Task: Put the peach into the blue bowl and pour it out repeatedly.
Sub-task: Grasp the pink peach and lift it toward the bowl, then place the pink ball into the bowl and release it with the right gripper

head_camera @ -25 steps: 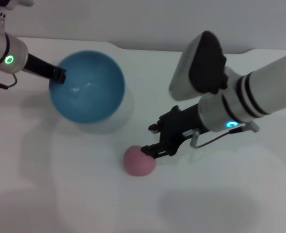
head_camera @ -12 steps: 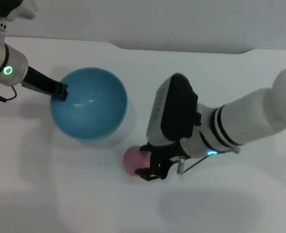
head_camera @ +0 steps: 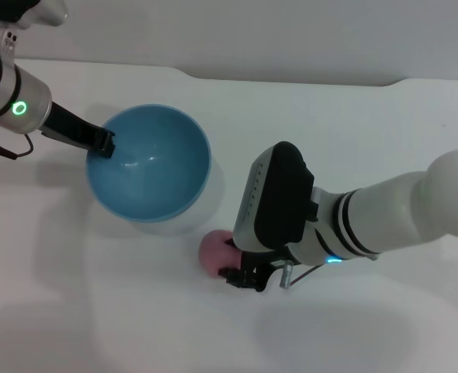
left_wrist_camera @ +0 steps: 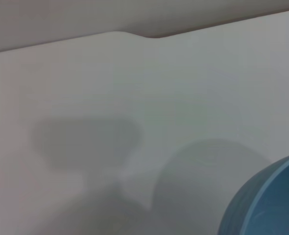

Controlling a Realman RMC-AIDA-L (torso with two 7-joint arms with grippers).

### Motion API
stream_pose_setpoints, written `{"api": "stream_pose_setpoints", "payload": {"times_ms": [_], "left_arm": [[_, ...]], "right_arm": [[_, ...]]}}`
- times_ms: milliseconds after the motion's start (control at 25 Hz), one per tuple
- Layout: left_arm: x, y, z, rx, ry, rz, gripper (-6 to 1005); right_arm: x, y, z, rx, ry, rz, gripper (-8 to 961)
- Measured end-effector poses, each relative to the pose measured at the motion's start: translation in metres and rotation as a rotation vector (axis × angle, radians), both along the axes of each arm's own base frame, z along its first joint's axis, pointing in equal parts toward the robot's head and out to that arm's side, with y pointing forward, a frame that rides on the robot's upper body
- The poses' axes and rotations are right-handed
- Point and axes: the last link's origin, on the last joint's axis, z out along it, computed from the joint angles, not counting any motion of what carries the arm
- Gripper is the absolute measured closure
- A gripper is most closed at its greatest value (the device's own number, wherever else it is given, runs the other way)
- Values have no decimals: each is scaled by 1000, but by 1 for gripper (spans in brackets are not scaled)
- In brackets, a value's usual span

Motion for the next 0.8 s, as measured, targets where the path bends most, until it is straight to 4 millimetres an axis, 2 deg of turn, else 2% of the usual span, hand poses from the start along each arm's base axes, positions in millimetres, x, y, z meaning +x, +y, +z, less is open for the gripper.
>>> {"api": "stream_pose_setpoints", "payload": {"times_ms": [280, 440, 520, 680, 720, 760, 800], "left_arm": [[3, 1, -2, -5, -2, -7, 1000], [5, 2, -5, -15, 1, -12, 1001], [6, 2, -6, -17, 0, -12, 1001], [8, 1, -10, -30, 6, -12, 1001], [11, 1, -14, -42, 19, -15, 1001], [11, 1, -14, -42, 19, -15, 1000], [12, 1, -17, -47, 26, -20, 1000]], "right_arm": [[1, 6, 5, 25, 16, -25, 566], [4, 16, 16, 67, 58, -85, 666], [7, 23, 29, 107, 109, -148, 744], [20, 32, 61, 182, 208, -248, 782], [30, 37, 84, 227, 260, -282, 791], [35, 38, 93, 248, 281, -298, 797], [35, 38, 93, 248, 281, -298, 803]]}}
